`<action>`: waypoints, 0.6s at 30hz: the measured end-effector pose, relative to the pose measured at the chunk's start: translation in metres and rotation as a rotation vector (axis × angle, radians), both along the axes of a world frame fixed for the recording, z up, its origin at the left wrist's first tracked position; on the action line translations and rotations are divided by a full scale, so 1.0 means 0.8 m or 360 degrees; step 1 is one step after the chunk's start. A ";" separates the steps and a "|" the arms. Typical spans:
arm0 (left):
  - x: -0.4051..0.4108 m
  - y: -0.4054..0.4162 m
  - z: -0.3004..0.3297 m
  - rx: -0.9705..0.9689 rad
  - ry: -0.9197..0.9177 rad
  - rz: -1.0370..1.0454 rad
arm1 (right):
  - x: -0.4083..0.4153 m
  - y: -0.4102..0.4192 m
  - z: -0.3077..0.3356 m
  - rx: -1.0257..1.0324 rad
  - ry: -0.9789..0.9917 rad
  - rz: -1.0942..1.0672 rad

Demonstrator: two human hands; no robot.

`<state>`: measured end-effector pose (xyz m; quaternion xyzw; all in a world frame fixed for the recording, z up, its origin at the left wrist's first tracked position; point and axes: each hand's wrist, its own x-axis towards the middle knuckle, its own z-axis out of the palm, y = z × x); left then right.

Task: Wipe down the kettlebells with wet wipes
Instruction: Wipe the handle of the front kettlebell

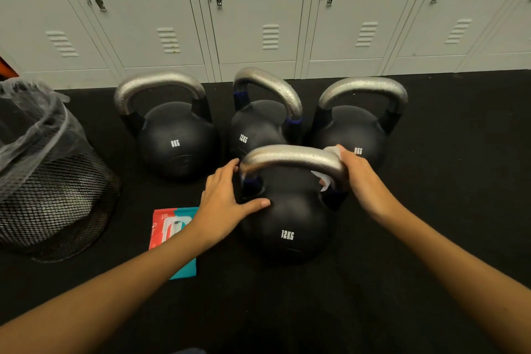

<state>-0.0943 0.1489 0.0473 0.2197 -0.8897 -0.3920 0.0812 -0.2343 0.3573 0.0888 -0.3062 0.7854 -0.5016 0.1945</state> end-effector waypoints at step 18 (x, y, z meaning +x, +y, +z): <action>-0.016 0.000 0.040 -0.0271 0.0415 -0.0181 | 0.032 -0.054 0.018 0.0737 0.1667 0.0043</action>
